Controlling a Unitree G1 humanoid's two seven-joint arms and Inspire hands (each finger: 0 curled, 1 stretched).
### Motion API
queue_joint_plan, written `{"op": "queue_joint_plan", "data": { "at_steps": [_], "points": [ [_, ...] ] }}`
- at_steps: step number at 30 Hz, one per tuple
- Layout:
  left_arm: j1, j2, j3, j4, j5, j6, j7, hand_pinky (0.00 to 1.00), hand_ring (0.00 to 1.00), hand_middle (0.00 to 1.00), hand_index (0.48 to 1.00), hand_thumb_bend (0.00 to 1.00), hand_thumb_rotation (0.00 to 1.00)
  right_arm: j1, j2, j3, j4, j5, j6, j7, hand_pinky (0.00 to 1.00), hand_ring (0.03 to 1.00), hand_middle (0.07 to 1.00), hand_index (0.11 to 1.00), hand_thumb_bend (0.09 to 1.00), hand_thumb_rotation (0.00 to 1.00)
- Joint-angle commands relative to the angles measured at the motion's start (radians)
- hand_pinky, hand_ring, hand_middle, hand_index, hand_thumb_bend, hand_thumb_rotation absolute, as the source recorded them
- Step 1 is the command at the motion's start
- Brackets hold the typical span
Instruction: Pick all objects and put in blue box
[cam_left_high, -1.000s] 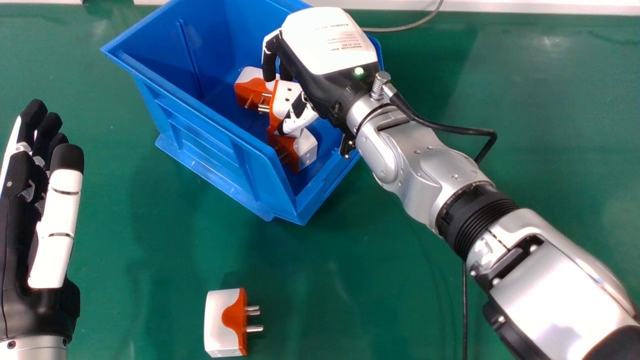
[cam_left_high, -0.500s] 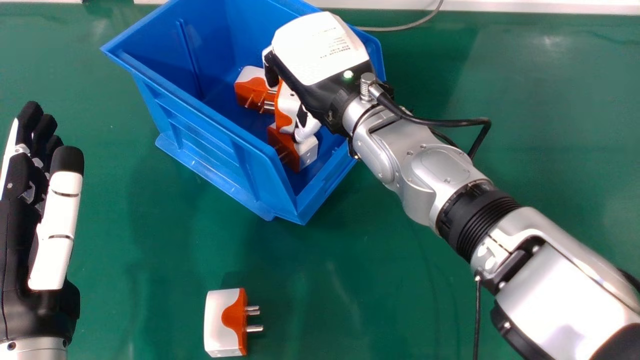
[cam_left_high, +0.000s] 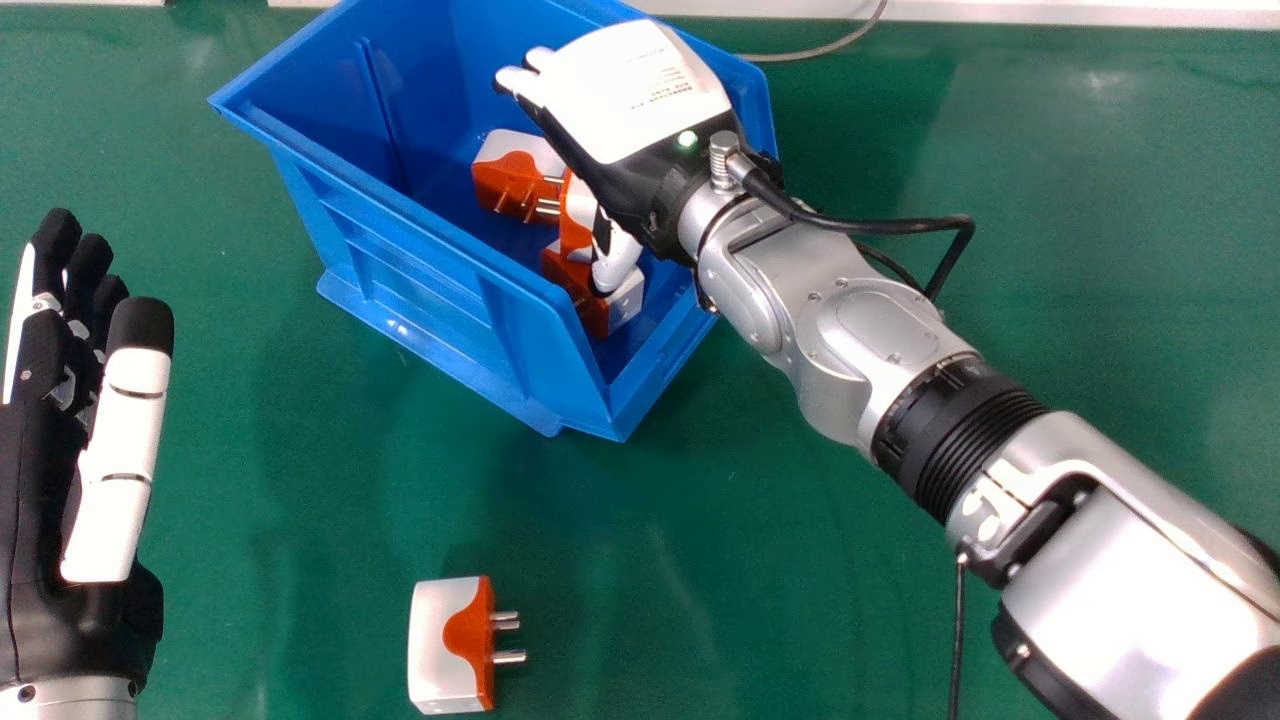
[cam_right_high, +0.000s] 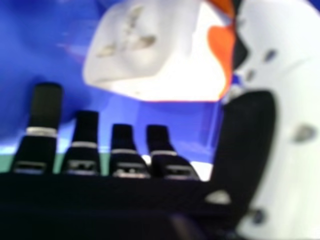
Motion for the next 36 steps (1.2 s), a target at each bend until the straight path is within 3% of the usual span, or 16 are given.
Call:
{"op": "queue_joint_plan", "data": {
  "at_steps": [1,4,6,8,12,20,22,25,27,29,33,36],
  "points": [
    [0.005,-0.002,0.009,-0.012,-0.011,-0.022,0.002,0.96,0.98,0.98,0.973,0.63,0.73,-0.018,-0.024,-0.004,-0.052,-0.016,0.014,0.008,0.98,0.992,0.994,0.991,0.922,0.22],
    [0.0,0.0,0.01,-0.005,-0.014,-0.028,-0.002,0.95,0.98,0.98,0.972,0.63,0.72,-0.01,-0.039,-0.013,-0.102,-0.01,0.023,0.025,0.99,0.997,0.998,0.997,0.929,0.22],
    [-0.002,-0.002,0.008,-0.007,-0.004,-0.024,0.005,0.95,0.98,0.98,0.974,0.62,0.72,-0.002,-0.052,-0.019,-0.143,-0.013,0.033,0.024,0.99,0.998,0.999,0.998,0.955,0.22],
    [-0.005,-0.001,0.006,-0.008,-0.003,-0.022,0.006,0.95,0.98,0.98,0.973,0.62,0.72,0.008,-0.074,-0.017,-0.196,-0.03,0.048,0.024,1.0,0.999,0.999,0.999,0.964,0.21],
    [-0.018,0.002,0.008,0.008,-0.009,-0.024,0.002,0.94,0.97,0.97,0.972,0.63,0.73,0.042,-0.124,-0.036,-0.32,-0.044,0.059,0.033,1.0,1.0,1.0,1.0,0.919,0.16],
    [-0.043,-0.001,0.004,0.026,-0.003,-0.028,0.01,0.9,0.94,0.94,0.935,0.66,0.69,0.14,-0.206,-0.088,-0.638,-0.076,0.128,0.157,1.0,1.0,1.0,1.0,0.854,0.06],
    [-0.043,0.003,0.001,0.018,0.004,-0.023,0.01,0.88,0.93,0.93,0.928,0.66,0.69,0.173,-0.224,-0.115,-0.728,-0.073,0.137,0.192,1.0,1.0,1.0,1.0,0.866,0.05],
    [-0.042,0.001,-0.006,0.005,-0.001,-0.014,0.01,0.87,0.92,0.93,0.923,0.65,0.69,0.235,-0.259,-0.161,-0.85,-0.069,0.118,0.199,1.0,1.0,1.0,1.0,0.91,0.08],
    [-0.041,-0.003,-0.009,0.0,-0.003,-0.01,0.015,0.86,0.92,0.93,0.921,0.65,0.69,0.285,-0.294,-0.19,-0.928,-0.072,0.092,0.192,1.0,1.0,1.0,1.0,0.899,0.08],
    [-0.036,-0.006,-0.014,-0.011,0.005,-0.001,0.024,0.85,0.92,0.92,0.918,0.65,0.68,0.338,-0.321,-0.218,-1.014,-0.08,0.086,0.216,0.99,1.0,1.0,1.0,0.884,0.09],
    [-0.025,-0.01,-0.021,-0.015,0.003,-0.015,0.019,0.83,0.9,0.91,0.904,0.63,0.67,0.474,-0.349,-0.287,-1.197,-0.071,0.093,0.255,0.98,1.0,1.0,0.999,0.895,0.1],
    [-0.014,-0.017,-0.032,-0.014,0.009,-0.028,0.017,0.82,0.89,0.9,0.898,0.62,0.67,0.613,-0.352,-0.34,-1.352,-0.072,0.105,0.281,0.97,0.999,1.0,0.999,0.911,0.09]
  ]
}}
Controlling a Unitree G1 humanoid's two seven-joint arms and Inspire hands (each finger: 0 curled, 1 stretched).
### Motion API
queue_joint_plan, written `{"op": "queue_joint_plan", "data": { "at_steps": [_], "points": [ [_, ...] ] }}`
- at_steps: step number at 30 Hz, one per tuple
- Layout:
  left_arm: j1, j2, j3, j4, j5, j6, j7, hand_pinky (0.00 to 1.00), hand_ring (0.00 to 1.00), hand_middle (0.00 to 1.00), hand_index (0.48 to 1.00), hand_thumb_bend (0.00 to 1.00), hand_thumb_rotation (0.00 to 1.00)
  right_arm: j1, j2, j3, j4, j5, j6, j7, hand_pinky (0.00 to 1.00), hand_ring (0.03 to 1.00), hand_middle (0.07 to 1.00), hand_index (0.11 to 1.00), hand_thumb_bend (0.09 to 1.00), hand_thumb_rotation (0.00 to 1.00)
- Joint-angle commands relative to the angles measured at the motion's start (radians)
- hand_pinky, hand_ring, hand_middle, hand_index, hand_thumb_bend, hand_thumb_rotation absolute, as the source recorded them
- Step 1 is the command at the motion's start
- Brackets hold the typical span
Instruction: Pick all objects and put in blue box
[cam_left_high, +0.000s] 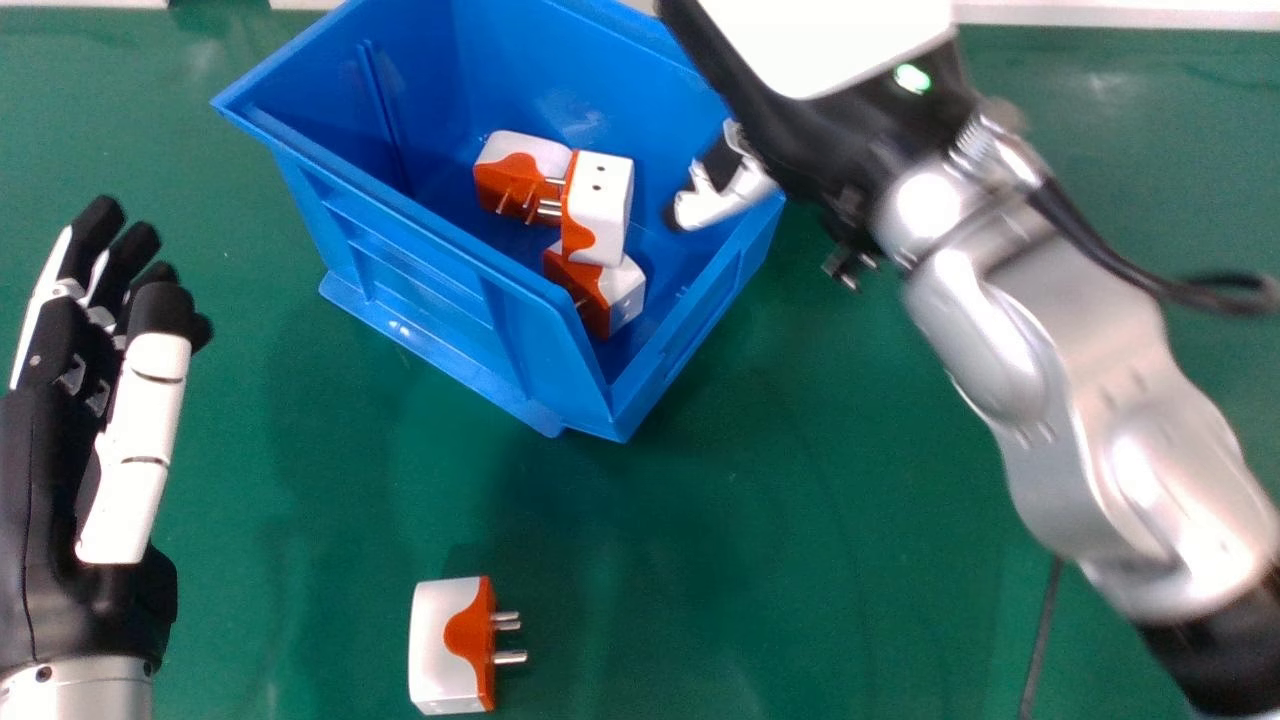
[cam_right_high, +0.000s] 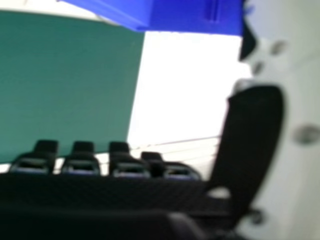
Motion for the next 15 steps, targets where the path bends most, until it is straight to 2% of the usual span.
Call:
{"op": "queue_joint_plan", "data": {
  "at_steps": [1,3,5,9,14,15],
  "points": [
    [0.018,-0.01,-0.008,-0.024,0.007,-0.034,0.0,0.81,0.89,0.9,0.895,0.62,0.67,0.085,-0.004,-0.052,-0.125,-0.005,-0.001,0.003,0.97,0.999,1.0,0.997,0.917,0.09],
    [0.037,-0.019,-0.019,-0.036,0.013,-0.03,0.004,0.81,0.89,0.9,0.894,0.62,0.67,0.171,-0.002,-0.076,-0.19,-0.002,-0.012,-0.002,0.95,0.995,0.998,0.991,0.924,0.09],
    [0.054,-0.019,-0.025,-0.046,0.019,-0.029,0.002,0.82,0.89,0.9,0.895,0.62,0.67,0.243,-0.001,-0.095,-0.237,0.001,-0.025,-0.004,0.94,0.99,0.994,0.985,0.923,0.09],
    [0.078,-0.024,-0.028,-0.049,0.013,-0.034,-0.004,0.86,0.92,0.92,0.915,0.63,0.68,0.446,-0.012,-0.148,-0.327,0.043,-0.103,-0.054,0.89,0.982,0.986,0.967,0.904,0.11],
    [0.095,-0.023,-0.03,-0.035,0.015,-0.056,-0.015,0.89,0.94,0.94,0.934,0.64,0.7,0.635,-0.007,-0.19,-0.352,0.104,-0.235,-0.154,0.87,0.982,0.987,0.96,0.865,0.12],
    [0.097,-0.026,-0.031,-0.03,0.009,-0.062,-0.018,0.9,0.95,0.95,0.94,0.63,0.7,0.675,-0.004,-0.195,-0.346,0.123,-0.271,-0.186,0.86,0.981,0.985,0.954,0.857,0.12]
  ]
}}
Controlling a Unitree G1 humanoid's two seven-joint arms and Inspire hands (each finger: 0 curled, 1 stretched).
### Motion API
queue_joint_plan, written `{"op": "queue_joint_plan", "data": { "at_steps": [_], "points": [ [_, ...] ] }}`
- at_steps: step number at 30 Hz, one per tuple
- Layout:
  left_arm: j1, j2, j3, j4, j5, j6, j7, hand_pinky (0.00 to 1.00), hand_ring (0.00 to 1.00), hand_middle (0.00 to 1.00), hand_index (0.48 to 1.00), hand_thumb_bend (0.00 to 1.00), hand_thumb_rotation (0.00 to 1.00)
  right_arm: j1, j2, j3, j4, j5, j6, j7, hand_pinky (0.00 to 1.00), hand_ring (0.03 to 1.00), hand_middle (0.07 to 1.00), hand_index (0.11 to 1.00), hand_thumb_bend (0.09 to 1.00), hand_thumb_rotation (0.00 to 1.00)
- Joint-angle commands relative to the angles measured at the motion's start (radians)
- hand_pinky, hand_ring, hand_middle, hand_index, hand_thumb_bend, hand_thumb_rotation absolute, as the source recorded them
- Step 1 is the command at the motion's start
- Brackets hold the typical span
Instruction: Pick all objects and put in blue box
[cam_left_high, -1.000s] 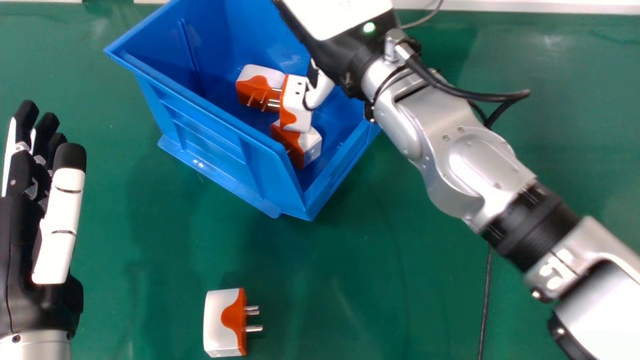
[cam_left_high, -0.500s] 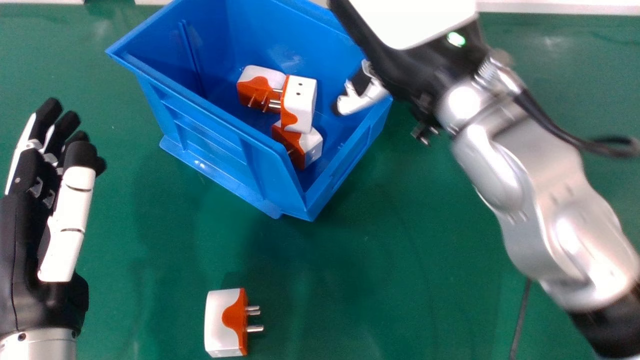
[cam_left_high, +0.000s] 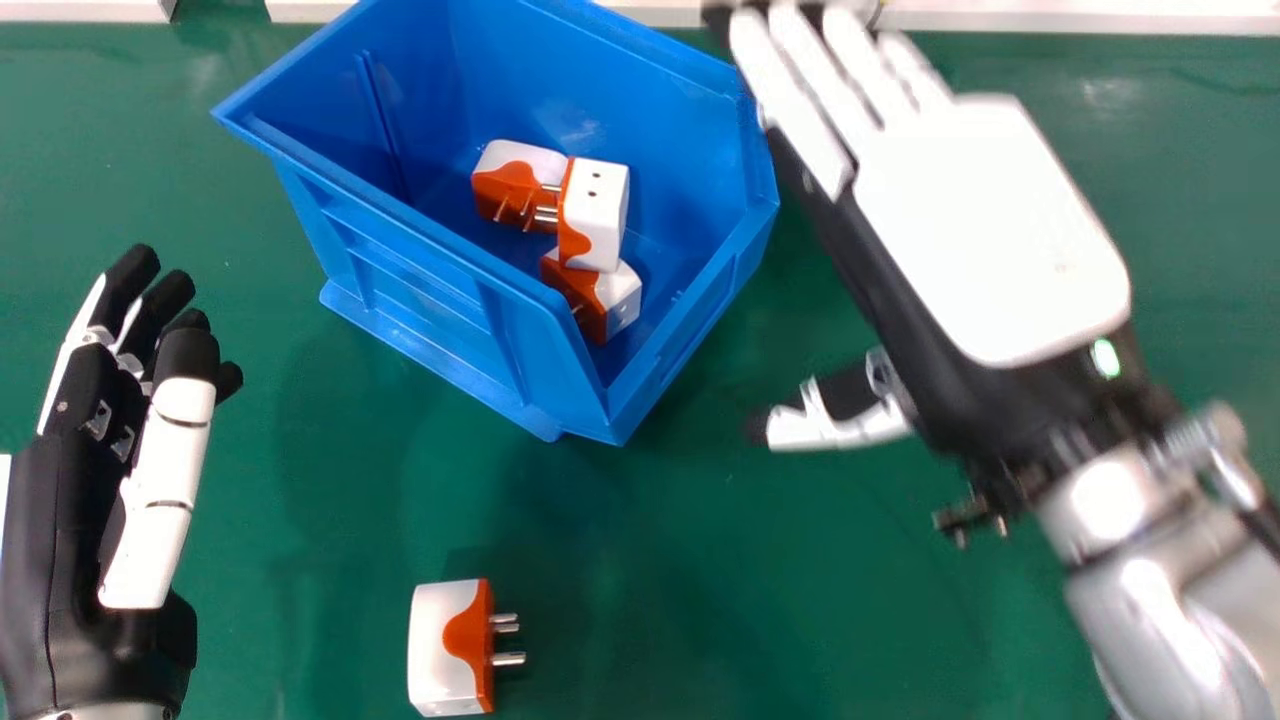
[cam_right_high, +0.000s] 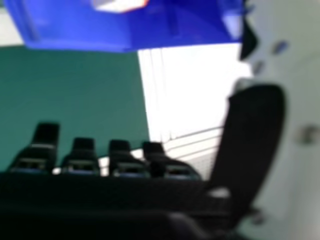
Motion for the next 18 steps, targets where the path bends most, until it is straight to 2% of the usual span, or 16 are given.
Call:
{"op": "queue_joint_plan", "data": {
  "at_steps": [1,3,5,6,7,10,11,13,15,18],
  "points": [
    [0.013,-0.002,0.0,-0.009,-0.006,-0.039,-0.008,0.9,0.95,0.95,0.94,0.63,0.7,0.072,0.007,-0.021,-0.021,0.04,-0.081,-0.077,0.86,0.981,0.985,0.954,0.857,0.12],
    [0.019,-0.001,0.0,-0.012,-0.012,-0.033,-0.011,0.91,0.96,0.96,0.952,0.63,0.7,0.123,0.01,-0.027,-0.003,0.073,-0.145,-0.118,0.83,0.967,0.972,0.932,0.845,0.12],
    [0.021,-0.002,0.0,-0.009,-0.027,-0.031,-0.019,0.92,0.96,0.96,0.955,0.63,0.7,0.168,0.012,-0.028,0.024,0.096,-0.211,-0.16,0.81,0.951,0.957,0.915,0.834,0.12],
    [0.022,-0.003,0.0,-0.006,-0.033,-0.032,-0.022,0.93,0.97,0.97,0.959,0.62,0.7,0.184,0.013,-0.028,0.036,0.104,-0.239,-0.178,0.79,0.932,0.941,0.897,0.823,0.12],
    [0.02,-0.001,0.0,0.003,-0.033,-0.043,-0.028,0.94,0.97,0.97,0.961,0.61,0.7,0.204,0.019,-0.026,0.051,0.122,-0.266,-0.192,0.76,0.902,0.912,0.868,0.808,0.12],
    [0.015,0.008,0.002,0.034,-0.001,-0.098,-0.04,0.95,0.98,0.98,0.968,0.59,0.7,0.245,0.034,-0.024,0.079,0.153,-0.323,-0.211,0.7,0.849,0.862,0.818,0.785,0.1],
    [0.014,0.011,0.005,0.049,0.005,-0.117,-0.044,0.96,0.99,0.98,0.974,0.59,0.71,0.257,0.037,-0.024,0.09,0.158,-0.346,-0.22,0.68,0.823,0.839,0.795,0.775,0.1],
    [0.011,0.015,0.01,0.077,0.005,-0.144,-0.051,0.97,0.99,0.99,0.984,0.59,0.73,0.279,0.043,-0.023,0.11,0.164,-0.391,-0.241,0.63,0.773,0.799,0.757,0.767,0.08],
    [0.01,0.019,0.014,0.096,-0.006,-0.153,-0.06,0.98,0.99,0.99,0.989,0.58,0.75,0.297,0.049,-0.021,0.129,0.162,-0.426,-0.259,0.59,0.73,0.765,0.728,0.766,0.06],
    [0.003,0.03,0.02,0.129,-0.028,-0.165,-0.083,0.98,0.99,0.99,0.993,0.58,0.76,0.327,0.066,-0.02,0.145,0.147,-0.455,-0.277,0.56,0.693,0.729,0.7,0.767,0.04]
  ]
}}
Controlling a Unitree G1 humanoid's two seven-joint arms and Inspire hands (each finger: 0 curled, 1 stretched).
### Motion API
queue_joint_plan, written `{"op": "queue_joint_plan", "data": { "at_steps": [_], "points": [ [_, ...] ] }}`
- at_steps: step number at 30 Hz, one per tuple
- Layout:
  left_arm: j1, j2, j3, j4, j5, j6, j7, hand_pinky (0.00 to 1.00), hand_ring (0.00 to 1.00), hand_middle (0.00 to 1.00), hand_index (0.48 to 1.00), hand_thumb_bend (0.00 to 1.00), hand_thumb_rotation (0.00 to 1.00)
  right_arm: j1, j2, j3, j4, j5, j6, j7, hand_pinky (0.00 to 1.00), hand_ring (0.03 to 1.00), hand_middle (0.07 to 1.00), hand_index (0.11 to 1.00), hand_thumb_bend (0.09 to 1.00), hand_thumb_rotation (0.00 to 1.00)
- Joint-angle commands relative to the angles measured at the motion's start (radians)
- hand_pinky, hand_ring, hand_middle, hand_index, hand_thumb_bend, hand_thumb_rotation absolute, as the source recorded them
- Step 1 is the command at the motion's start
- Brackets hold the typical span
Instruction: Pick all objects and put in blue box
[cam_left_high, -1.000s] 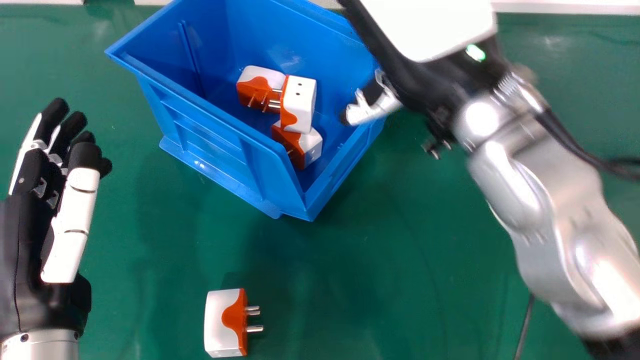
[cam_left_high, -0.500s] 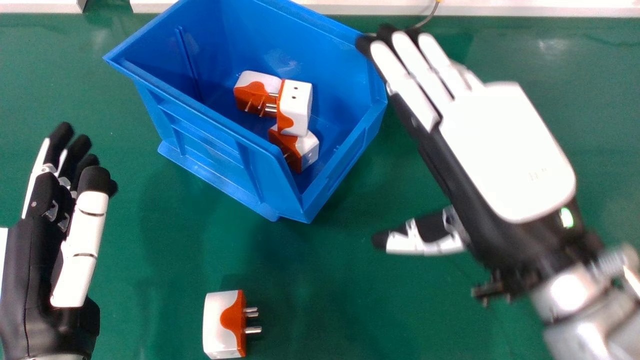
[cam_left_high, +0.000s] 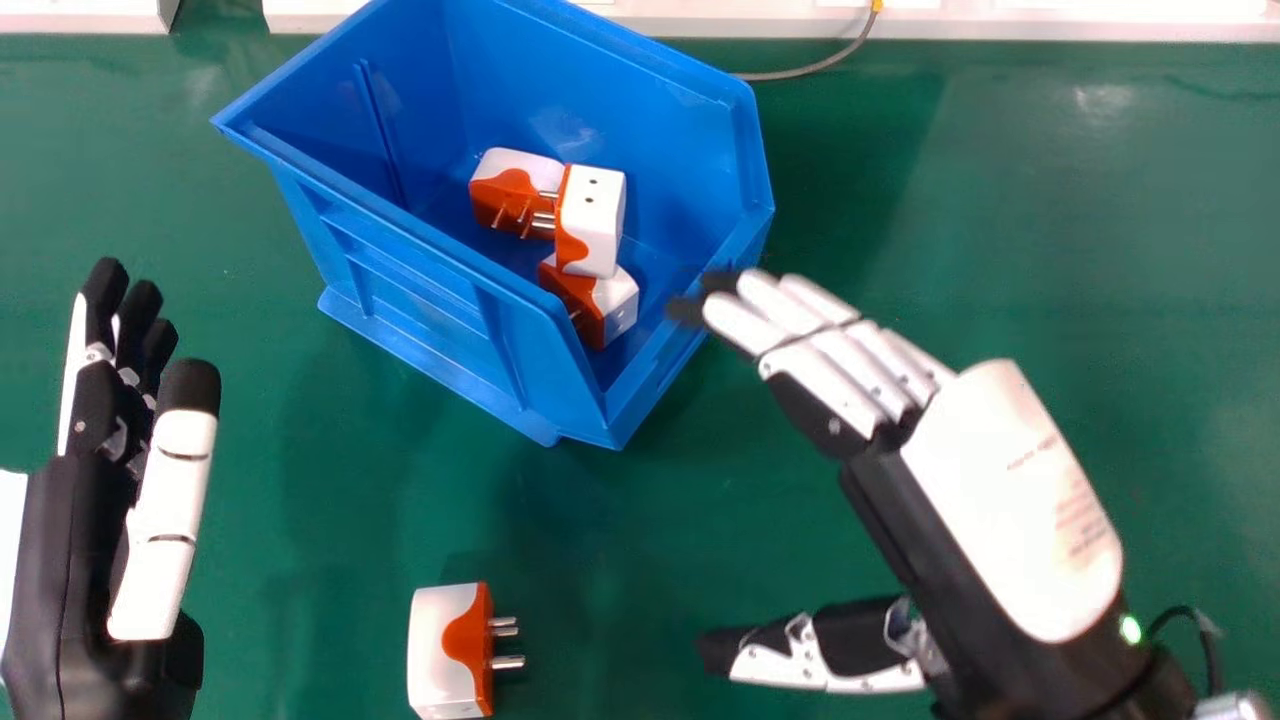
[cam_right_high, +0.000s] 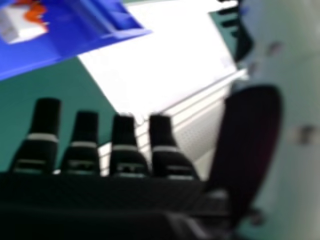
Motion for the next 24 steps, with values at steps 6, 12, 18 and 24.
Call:
{"op": "queue_joint_plan", "data": {
  "at_steps": [6,12,18,24],
  "points": [
    [-0.018,0.031,0.014,0.049,-0.018,-0.054,-0.029,0.99,0.99,0.99,0.998,0.57,0.75,0.062,0.044,0.004,0.0,-0.025,-0.046,-0.042,0.47,0.591,0.621,0.617,0.753,0.04],
    [-0.014,0.034,0.013,0.038,-0.016,-0.046,-0.028,1.0,1.0,1.0,1.0,0.54,0.76,0.086,0.045,0.025,0.018,-0.019,-0.074,-0.033,0.39,0.488,0.524,0.54,0.74,0.05],
    [-0.011,0.028,0.009,0.02,-0.008,-0.028,-0.009,0.99,0.99,0.99,0.996,0.53,0.76,0.068,0.056,0.071,0.06,0.0,-0.077,-0.002,0.36,0.449,0.486,0.508,0.73,0.06],
    [-0.021,0.037,0.011,0.023,-0.019,-0.021,-0.01,0.97,0.97,0.98,0.986,0.54,0.75,0.017,0.075,0.142,0.117,0.017,-0.063,0.057,0.37,0.451,0.481,0.502,0.722,0.09]
  ]
}}
